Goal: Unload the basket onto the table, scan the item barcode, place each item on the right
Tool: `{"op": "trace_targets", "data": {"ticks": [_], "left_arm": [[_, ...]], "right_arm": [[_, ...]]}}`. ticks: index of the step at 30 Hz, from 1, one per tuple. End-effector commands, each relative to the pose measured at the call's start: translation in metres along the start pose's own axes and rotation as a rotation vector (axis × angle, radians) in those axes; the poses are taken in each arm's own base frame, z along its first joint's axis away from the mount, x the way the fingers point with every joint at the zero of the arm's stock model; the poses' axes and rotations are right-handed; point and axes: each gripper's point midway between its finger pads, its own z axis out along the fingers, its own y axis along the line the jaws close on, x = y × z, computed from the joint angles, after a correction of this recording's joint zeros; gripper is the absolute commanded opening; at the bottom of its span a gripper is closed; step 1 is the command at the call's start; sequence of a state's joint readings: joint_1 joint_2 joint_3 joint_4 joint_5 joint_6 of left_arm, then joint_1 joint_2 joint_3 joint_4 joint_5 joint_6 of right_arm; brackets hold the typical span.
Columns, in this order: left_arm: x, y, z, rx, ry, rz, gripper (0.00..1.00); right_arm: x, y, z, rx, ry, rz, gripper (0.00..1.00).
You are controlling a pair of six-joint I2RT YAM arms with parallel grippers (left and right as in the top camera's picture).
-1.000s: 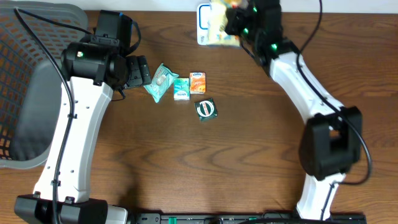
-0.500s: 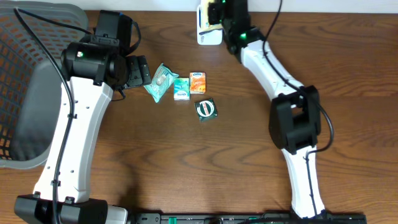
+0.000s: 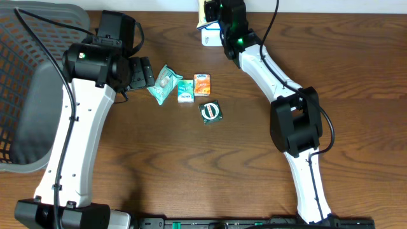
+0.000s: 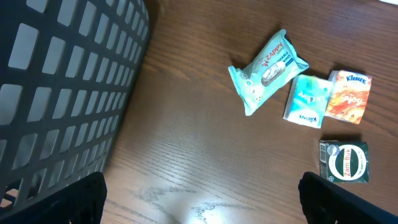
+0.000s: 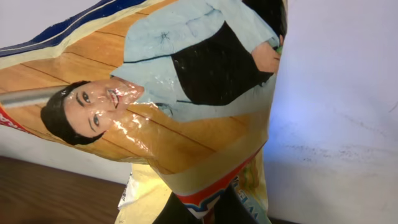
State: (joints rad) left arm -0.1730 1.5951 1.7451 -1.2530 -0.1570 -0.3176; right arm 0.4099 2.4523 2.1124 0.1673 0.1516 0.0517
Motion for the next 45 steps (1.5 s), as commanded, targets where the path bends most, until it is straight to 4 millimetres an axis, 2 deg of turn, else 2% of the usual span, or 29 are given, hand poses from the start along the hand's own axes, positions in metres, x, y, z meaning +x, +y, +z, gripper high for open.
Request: {"op": "trace_targets", "data": {"ticks": [1,12,17,20,23,26,30,33,36,39,42,45], "left_arm": [[0.0,0.003,0.0,-0.014,0.0,-0.01,0.98],[0.0,0.003,0.0,-0.013,0.0,-0.01,0.98],[0.0,0.003,0.0,-0.014,0.0,-0.01,0.98],[0.0,0.003,0.0,-0.014,0.0,-0.01,0.98],[0.0,0.003,0.0,-0.014,0.0,-0.01,0.98],[0.0,0.003,0.0,-0.014,0.0,-0.01,0.98],[0.0,0.003,0.0,-0.013,0.0,-0.01,0.98],[0.0,0.003,0.0,-0.014,0.0,-0.01,0.98],[0.0,0.003,0.0,-0.014,0.0,-0.01,0.98],[0.0,0.003,0.0,-0.014,0.0,-0.01,0.98],[0.0,0.003,0.0,-0.014,0.0,-0.01,0.98],[0.0,0.003,0.0,-0.013,0.0,-0.01,0.98]], "right_arm": [[0.013,-0.004,0.009,0.019,0.005,-0.016,0.01],[0.011,-0.009,0.009,0.041,-0.002,0.005,0.01],[-0.006,-0.036,0.004,0.123,-0.03,0.115,0.01],[-0.021,-0.063,-0.002,0.159,-0.036,0.161,0.01],[-0.035,-0.096,-0.014,0.211,-0.015,0.171,0.01],[-0.048,-0.142,-0.032,0.29,0.024,0.175,0.01],[-0.053,-0.218,-0.066,0.413,0.108,0.191,0.01],[-0.046,-0.273,-0.095,0.506,0.18,0.209,0.01],[-0.023,-0.33,-0.128,0.602,0.299,0.204,0.01],[0.015,-0.374,-0.164,0.642,0.513,0.061,0.01],[0.052,-0.411,-0.202,0.661,0.702,-0.002,0.04],[0.074,-0.446,-0.24,0.724,0.8,0.041,0.09]]}}
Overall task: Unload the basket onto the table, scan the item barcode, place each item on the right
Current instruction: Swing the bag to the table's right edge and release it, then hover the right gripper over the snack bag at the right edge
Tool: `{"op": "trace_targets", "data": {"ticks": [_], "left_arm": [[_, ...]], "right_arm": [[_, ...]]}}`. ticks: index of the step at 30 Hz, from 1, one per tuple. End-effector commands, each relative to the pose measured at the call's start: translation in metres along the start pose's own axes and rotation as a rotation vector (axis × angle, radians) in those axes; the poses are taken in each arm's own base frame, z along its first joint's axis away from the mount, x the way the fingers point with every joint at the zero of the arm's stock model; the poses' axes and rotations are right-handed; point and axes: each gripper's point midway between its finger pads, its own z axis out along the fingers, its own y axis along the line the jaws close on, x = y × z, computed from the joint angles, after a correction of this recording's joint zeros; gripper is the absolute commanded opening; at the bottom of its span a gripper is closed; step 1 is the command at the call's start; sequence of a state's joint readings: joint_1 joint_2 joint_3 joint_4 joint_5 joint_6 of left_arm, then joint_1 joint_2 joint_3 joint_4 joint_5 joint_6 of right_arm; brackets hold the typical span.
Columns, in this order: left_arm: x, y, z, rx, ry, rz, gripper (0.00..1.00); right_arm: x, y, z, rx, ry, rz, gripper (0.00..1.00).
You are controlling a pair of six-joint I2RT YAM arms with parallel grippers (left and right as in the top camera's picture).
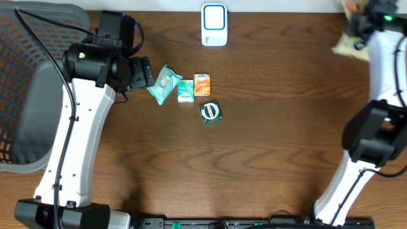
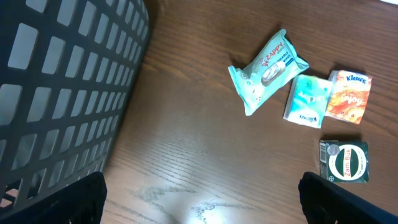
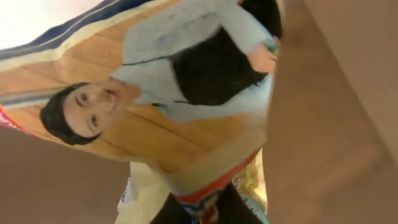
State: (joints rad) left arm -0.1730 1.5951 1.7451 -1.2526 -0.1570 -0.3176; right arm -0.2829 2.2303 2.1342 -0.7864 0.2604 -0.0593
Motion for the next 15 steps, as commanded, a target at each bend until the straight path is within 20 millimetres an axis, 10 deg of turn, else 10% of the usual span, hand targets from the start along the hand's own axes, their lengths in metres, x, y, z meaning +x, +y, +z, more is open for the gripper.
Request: {"op": "trace_targets", "data": {"ticks": [1,3,9,15], "left_arm": [[0.001,0.003,0.0,-0.014,0.0,-0.009,0.98],[0.001,0.003,0.0,-0.014,0.0,-0.009,0.98],[0.001,0.003,0.0,-0.014,0.0,-0.009,0.98],[0.001,0.003,0.0,-0.014,0.0,-0.009,0.98]], "right_arm": [[0.015,-0.046,0.011,0.064,0.059,-0.048,0.1],[0.03,-0.074,0.019,0.093,0.102,0.03,0.17],[0.069,-0.119,0.036,0.066,0.202,0.336,0.86],[0.064,-0.081,0.032,-0.254,0.201,0.4,0.89]]}}
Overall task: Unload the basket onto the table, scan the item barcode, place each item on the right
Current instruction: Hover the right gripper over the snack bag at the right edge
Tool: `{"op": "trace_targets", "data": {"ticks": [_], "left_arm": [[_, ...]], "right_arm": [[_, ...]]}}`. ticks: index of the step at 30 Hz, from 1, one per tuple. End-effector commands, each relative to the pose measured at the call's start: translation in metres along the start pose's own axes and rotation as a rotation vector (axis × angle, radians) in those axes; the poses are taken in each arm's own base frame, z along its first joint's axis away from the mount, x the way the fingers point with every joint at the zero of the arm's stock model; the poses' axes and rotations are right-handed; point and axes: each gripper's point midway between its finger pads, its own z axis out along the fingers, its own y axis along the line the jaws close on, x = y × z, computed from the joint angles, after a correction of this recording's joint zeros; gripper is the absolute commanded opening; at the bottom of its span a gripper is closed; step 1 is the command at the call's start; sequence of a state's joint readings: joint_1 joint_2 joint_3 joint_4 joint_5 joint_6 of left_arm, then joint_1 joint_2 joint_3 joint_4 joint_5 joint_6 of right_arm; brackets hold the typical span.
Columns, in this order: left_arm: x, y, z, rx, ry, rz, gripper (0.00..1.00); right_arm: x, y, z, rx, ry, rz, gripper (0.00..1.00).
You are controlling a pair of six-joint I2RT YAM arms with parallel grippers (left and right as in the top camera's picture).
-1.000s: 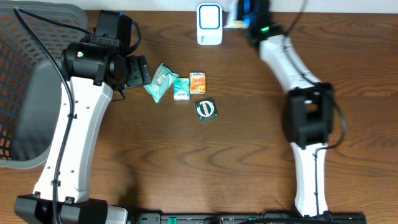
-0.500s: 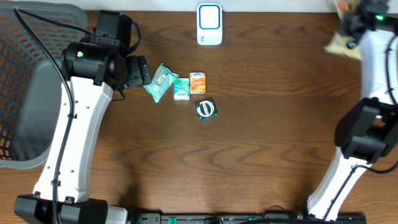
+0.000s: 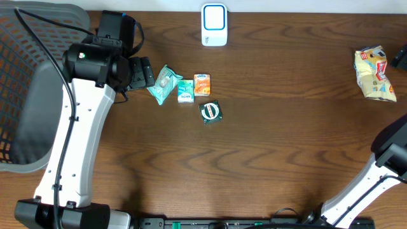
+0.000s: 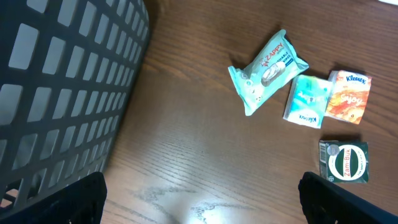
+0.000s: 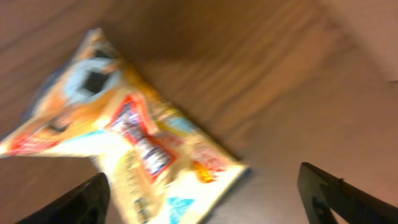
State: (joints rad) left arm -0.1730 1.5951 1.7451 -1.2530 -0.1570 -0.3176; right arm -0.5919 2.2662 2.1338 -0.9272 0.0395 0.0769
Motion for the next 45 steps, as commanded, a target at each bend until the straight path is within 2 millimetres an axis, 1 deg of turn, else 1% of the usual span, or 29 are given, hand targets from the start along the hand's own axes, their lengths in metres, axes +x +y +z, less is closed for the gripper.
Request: {"op": "trace_targets", "data": {"ticks": [1,2,3,4,5,7,8,9,10,12,14,16,21,25,29,31,32,34,38,40,42,45], "left_arm": [[0.0,0.003,0.0,-0.014,0.0,-0.01,0.98],[0.0,0.003,0.0,-0.014,0.0,-0.01,0.98],[0.0,0.003,0.0,-0.014,0.0,-0.01,0.98],[0.0,0.003,0.0,-0.014,0.0,-0.01,0.98],[0.0,0.003,0.0,-0.014,0.0,-0.01,0.98],[0.0,0.003,0.0,-0.014,0.0,-0.01,0.98],[0.0,0.003,0.0,-0.014,0.0,-0.01,0.98],[0.0,0.003,0.0,-0.014,0.0,-0.01,0.98],[0.0,0.003,0.0,-0.014,0.0,-0.01,0.98],[0.0,0.003,0.0,-0.014,0.0,-0.01,0.98],[0.0,0.003,0.0,-0.014,0.0,-0.01,0.98],[0.0,0.003,0.0,-0.014,0.0,-0.01,0.98],[0.0,0.003,0.0,-0.014,0.0,-0.01,0.98],[0.0,0.003,0.0,-0.014,0.0,-0.01,0.98],[0.0,0.003,0.0,-0.014,0.0,-0.01,0.98],[0.0,0.003,0.0,-0.014,0.0,-0.01,0.98],[0.0,0.003,0.0,-0.014,0.0,-0.01,0.98],[0.0,0.003,0.0,-0.014,0.0,-0.01,0.98],[0.0,0.003,0.0,-0.013,0.0,-0.01,0.98],[0.0,0.003,0.0,-0.014,0.0,-0.01,0.98],[0.0,0.003,0.0,-0.014,0.0,-0.01,0.98],[0.0,0.003,0.0,-0.014,0.0,-0.01,0.98]], "right_arm": [[0.006,0.058,-0.005,-0.29,0.035,0.014,0.85],[0.006,0.068,-0.007,-0.334,0.037,0.01,0.8],[0.007,0.077,-0.01,-0.371,0.039,0.005,0.71],[0.008,0.084,-0.012,-0.4,0.041,-0.002,0.57],[0.009,0.091,-0.013,-0.414,0.043,-0.01,0.39],[0.012,0.1,-0.013,-0.415,0.047,-0.031,0.15],[0.013,0.105,-0.014,-0.414,0.047,-0.053,0.07],[0.015,0.109,-0.013,-0.408,0.046,-0.08,0.01],[0.017,0.11,-0.012,-0.392,0.046,-0.095,0.01],[0.02,0.107,-0.006,-0.321,0.047,-0.112,0.01],[0.023,0.099,0.004,-0.236,0.041,-0.125,0.01],[0.027,0.096,0.014,-0.193,0.037,-0.133,0.01],[0.044,0.096,0.045,-0.192,0.027,-0.133,0.01],[0.054,0.097,0.065,-0.199,-0.001,-0.133,0.01],[0.06,0.106,0.076,-0.254,-0.026,-0.134,0.01],[0.063,0.107,0.08,-0.262,-0.037,-0.134,0.01],[0.064,0.106,0.082,-0.26,-0.04,-0.135,0.03],[0.067,0.102,0.087,-0.24,-0.045,-0.131,0.04],[0.076,0.093,0.097,-0.225,-0.052,-0.123,0.01],[0.079,0.088,0.1,-0.211,-0.05,-0.118,0.01],[0.078,0.079,0.102,-0.174,-0.054,-0.11,0.01],[0.075,0.057,0.105,-0.092,-0.064,-0.094,0.01]]}}
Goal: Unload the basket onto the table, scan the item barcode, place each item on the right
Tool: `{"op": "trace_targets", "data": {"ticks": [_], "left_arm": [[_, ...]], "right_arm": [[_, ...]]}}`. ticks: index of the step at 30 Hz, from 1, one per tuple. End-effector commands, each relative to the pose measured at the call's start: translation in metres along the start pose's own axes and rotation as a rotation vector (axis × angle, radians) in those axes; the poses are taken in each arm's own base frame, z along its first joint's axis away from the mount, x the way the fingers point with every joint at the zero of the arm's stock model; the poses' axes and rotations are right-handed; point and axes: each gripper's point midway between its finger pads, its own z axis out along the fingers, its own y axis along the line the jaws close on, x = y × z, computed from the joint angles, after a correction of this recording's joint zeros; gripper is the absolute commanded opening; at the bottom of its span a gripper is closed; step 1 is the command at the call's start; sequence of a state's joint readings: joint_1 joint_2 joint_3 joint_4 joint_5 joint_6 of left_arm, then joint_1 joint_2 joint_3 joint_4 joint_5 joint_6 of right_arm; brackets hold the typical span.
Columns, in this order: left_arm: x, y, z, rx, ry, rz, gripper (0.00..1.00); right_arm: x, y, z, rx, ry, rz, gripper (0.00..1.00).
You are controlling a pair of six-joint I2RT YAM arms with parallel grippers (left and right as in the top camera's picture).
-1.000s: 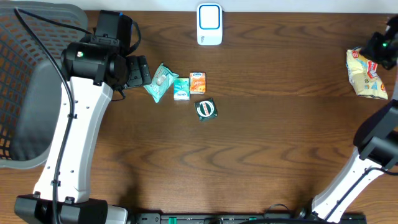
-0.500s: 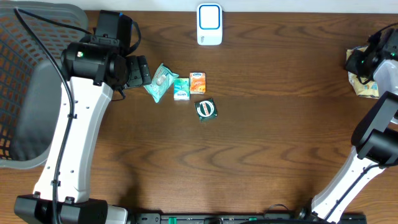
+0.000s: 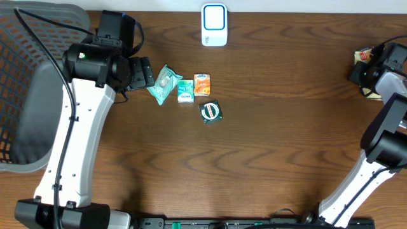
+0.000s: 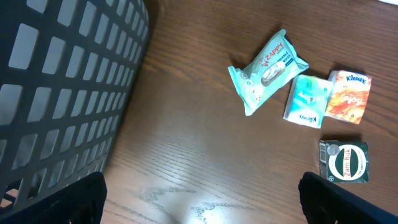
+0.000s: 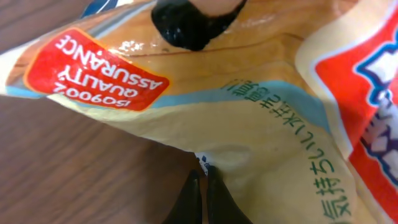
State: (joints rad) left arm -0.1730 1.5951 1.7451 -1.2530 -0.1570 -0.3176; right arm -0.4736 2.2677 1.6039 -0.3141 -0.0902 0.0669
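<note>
A yellow snack bag point(image 5: 249, 93) with a red quality badge fills the right wrist view and lies at the table's far right edge point(image 3: 364, 56), partly hidden by the arm. My right gripper point(image 5: 201, 180) is down on it, fingers together on the bag's lower edge. The white scanner point(image 3: 214, 25) stands at the back centre. Left of the small items, my left gripper point(image 4: 202, 202) hangs open, holding nothing. Those items are a teal wipes pack point(image 4: 268, 70), a teal tissue pack point(image 4: 307, 101), an orange Kleenex pack point(image 4: 349, 95) and a green round-label tin point(image 4: 344, 161).
A dark mesh basket point(image 3: 28, 83) takes up the left side and shows at the left of the left wrist view point(image 4: 62, 93). Bare brown tabletop point(image 3: 286, 140) lies between the items and the snack bag.
The right gripper was open above the snack bag lying on the table. Now it is low at the bag with its fingers shut on the bag's edge. The left arm has not moved.
The right gripper held the snack bag up at the scanner at the back. Then it held the bag over the far right. Then the bag lay on the table there with the gripper open. Now the gripper is shut on the bag's edge. The left arm stayed still.
</note>
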Motion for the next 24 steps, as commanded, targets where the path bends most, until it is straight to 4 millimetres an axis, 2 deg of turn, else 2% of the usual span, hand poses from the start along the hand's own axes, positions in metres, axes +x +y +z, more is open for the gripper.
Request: {"op": "trace_targets", "data": {"ticks": [1,7,10,14,18,22,24], "left_arm": [[0.0,0.003,0.0,-0.014,0.0,-0.01,0.98],[0.0,0.003,0.0,-0.014,0.0,-0.01,0.98],[0.0,0.003,0.0,-0.014,0.0,-0.01,0.98],[0.0,0.003,0.0,-0.014,0.0,-0.01,0.98],[0.0,0.003,0.0,-0.014,0.0,-0.01,0.98],[0.0,0.003,0.0,-0.014,0.0,-0.01,0.98],[0.0,0.003,0.0,-0.014,0.0,-0.01,0.98]], "right_arm": [[0.004,-0.038,0.002,0.134,0.003,0.022,0.01],[0.002,-0.082,-0.008,0.253,-0.006,0.066,0.01],[-0.005,-0.09,-0.018,0.261,-0.025,0.08,0.01],[-0.027,-0.086,-0.04,0.256,-0.083,0.077,0.02],[-0.05,-0.055,-0.063,0.163,-0.148,0.041,0.06],[-0.064,0.003,-0.081,-0.047,-0.186,-0.02,0.08],[-0.063,0.04,-0.086,-0.189,-0.183,-0.054,0.1]]}}
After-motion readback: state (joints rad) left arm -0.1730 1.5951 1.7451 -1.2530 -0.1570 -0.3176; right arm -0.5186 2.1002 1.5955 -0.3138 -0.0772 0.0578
